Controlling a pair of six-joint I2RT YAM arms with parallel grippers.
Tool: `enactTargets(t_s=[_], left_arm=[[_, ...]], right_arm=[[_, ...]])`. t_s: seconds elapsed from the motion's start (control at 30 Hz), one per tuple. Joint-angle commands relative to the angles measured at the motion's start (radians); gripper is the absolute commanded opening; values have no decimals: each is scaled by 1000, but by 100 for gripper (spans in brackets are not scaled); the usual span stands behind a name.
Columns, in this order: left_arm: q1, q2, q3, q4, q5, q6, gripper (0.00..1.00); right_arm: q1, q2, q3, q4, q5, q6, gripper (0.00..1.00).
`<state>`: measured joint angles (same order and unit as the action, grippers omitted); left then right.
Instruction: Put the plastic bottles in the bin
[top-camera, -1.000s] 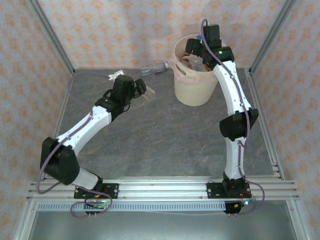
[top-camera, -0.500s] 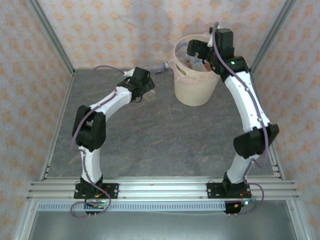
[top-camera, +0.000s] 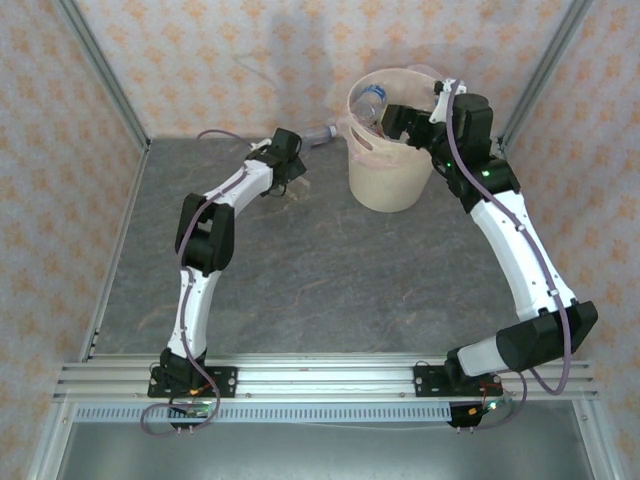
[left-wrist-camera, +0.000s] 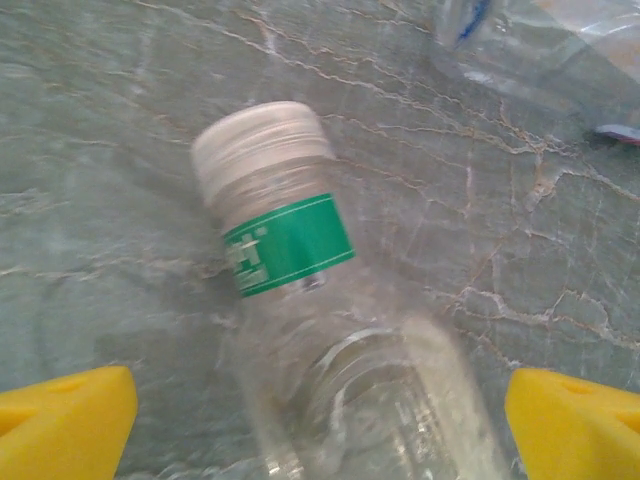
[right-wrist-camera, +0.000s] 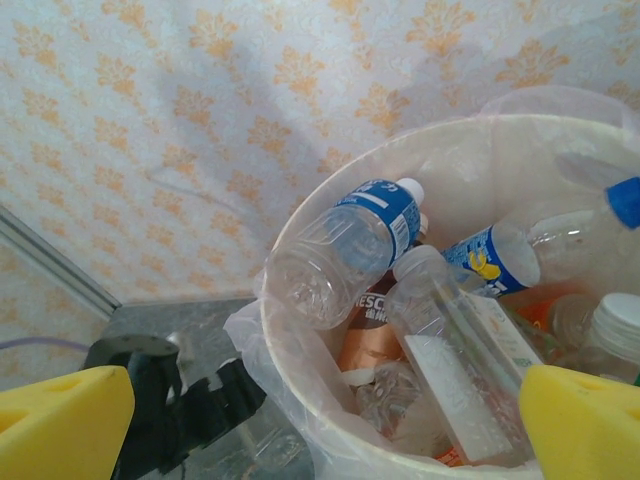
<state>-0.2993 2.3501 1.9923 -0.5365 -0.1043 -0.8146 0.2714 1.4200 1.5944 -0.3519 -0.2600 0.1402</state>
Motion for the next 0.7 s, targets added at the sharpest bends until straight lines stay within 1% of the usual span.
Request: enactTargets(t_s=[0.0,0.07,0.17,0.23,0.27,0.3,0.4,0.53,0.57,0.67], left_arm=[[-2,61,93,-77,22,2,92],[-3,85,118,-87,29,3,90],[-3,84,105,-85,28,11,83],[-3,59,71,-66,31,20,77],[-3,42,47,-47,40,30,73],[-3,21,25,-33,47,41,67],[-3,-47,-41,12,59,70,57],[-3,-163,-132,82,96,104,50],[-3,-202,-165,117,113,110,49],[-7,-331,-269,226,178,119,48]], right_arm=[[1,-28,-8,42,-39,19,99],[3,-24,-10,37,-47,20,99],[4,-16,-9,26,-60,18,99],[6,-11,-6,18,-69,15,99],[7,-10,-7,12,-71,12,99],[9,-7,-5,9,-71,10,99],[10,-9,-15,9,-60,10,99],[11,-19,-44,31,-38,30,99],[10,-18,-53,38,-58,32,99],[12,-8,-77,57,-177,24,99]])
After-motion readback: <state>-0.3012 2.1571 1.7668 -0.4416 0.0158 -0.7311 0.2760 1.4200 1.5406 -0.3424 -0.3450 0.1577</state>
